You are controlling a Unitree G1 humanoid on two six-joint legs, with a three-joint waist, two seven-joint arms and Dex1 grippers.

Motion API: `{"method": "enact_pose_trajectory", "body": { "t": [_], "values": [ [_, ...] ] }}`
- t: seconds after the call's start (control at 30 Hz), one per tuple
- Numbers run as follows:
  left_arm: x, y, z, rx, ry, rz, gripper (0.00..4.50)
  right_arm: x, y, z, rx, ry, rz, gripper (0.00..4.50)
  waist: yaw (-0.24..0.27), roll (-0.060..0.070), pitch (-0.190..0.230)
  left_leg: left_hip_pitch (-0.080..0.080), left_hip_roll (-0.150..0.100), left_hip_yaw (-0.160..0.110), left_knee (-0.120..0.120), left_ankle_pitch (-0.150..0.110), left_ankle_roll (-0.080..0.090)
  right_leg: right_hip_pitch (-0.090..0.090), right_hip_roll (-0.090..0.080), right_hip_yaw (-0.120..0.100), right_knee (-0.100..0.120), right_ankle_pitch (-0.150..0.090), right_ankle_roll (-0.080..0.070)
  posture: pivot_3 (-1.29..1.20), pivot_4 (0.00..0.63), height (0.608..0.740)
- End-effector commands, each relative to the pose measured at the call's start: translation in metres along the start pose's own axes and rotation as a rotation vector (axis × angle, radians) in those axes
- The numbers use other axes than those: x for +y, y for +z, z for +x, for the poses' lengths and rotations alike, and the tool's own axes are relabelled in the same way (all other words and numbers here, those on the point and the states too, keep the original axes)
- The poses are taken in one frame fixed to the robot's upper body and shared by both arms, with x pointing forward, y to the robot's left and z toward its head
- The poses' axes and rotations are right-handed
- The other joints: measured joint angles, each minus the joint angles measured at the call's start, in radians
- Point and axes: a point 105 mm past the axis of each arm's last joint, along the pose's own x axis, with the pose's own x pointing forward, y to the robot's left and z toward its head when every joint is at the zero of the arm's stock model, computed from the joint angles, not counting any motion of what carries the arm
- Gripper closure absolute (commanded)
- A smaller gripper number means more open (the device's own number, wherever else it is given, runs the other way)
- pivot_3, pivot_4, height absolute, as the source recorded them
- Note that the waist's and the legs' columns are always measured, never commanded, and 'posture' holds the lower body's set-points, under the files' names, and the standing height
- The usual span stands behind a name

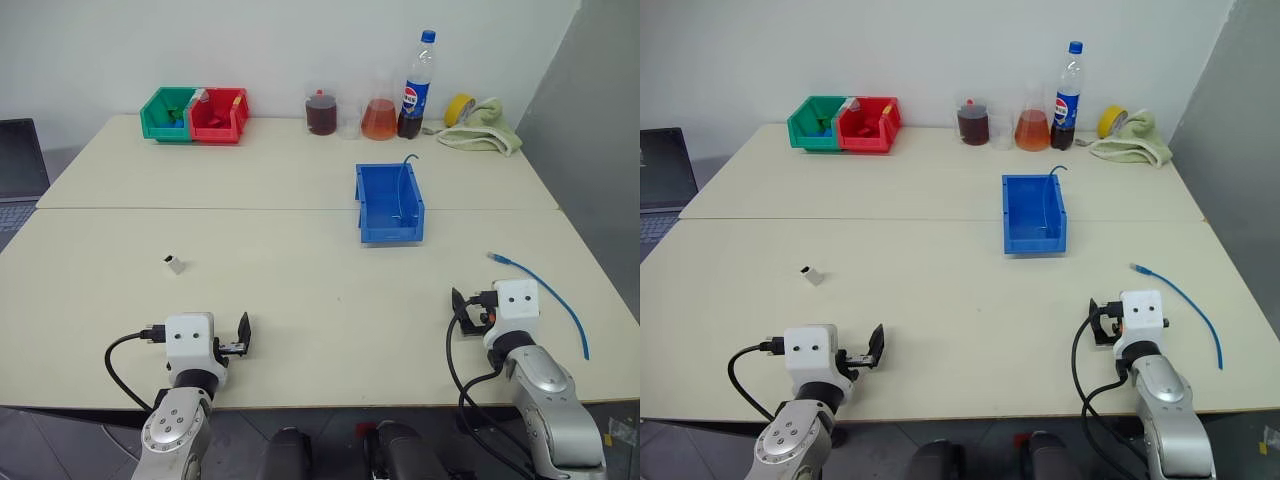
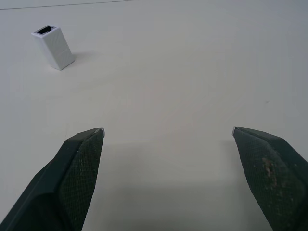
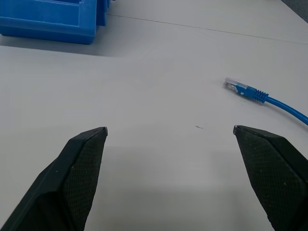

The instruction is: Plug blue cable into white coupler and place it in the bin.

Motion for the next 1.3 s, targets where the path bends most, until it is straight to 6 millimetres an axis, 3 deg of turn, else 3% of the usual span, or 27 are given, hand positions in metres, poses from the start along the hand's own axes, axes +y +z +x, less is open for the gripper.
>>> {"method": "enact_pose_trajectory", "body": {
  "t": [0.03, 1.03, 1.13, 1.3],
  "values": [
    [0.004, 0.008, -0.003, -0.035, 0.022, 0.009, 0.00, -0.002, 0.014, -0.001, -0.059, -0.009, -0.010, 0.03, 0.000, 0.000, 0.000, 0.000, 0.000, 0.000, 0.000, 0.000, 0.000, 0.000, 0.000, 0.000, 0.000, 0.000, 0.000, 0.00, 0.150, 0.740],
    [0.009, 0.008, -0.005, -0.037, 0.059, 0.008, 0.00, 0.001, 0.014, 0.001, -0.057, -0.006, -0.007, 0.03, 0.000, 0.000, 0.000, 0.000, 0.000, 0.000, 0.000, 0.000, 0.000, 0.000, 0.000, 0.000, 0.000, 0.000, 0.000, 0.00, 0.150, 0.740],
    [0.000, 0.014, -0.003, -0.052, 0.002, -0.010, 0.00, 0.000, 0.014, 0.001, -0.058, -0.006, -0.009, 0.03, 0.000, 0.000, 0.000, 0.000, 0.000, 0.000, 0.000, 0.000, 0.000, 0.000, 0.000, 0.000, 0.000, 0.000, 0.000, 0.00, 0.150, 0.740],
    [-0.040, 0.039, 0.006, -0.129, -0.304, 0.082, 0.00, -0.002, 0.018, 0.004, -0.064, -0.004, -0.022, 0.03, 0.001, 0.000, 0.000, 0.000, 0.000, -0.001, 0.000, 0.000, 0.000, 0.000, 0.000, 0.000, 0.000, -0.001, -0.001, 0.00, 0.150, 0.740]
  ]
}}
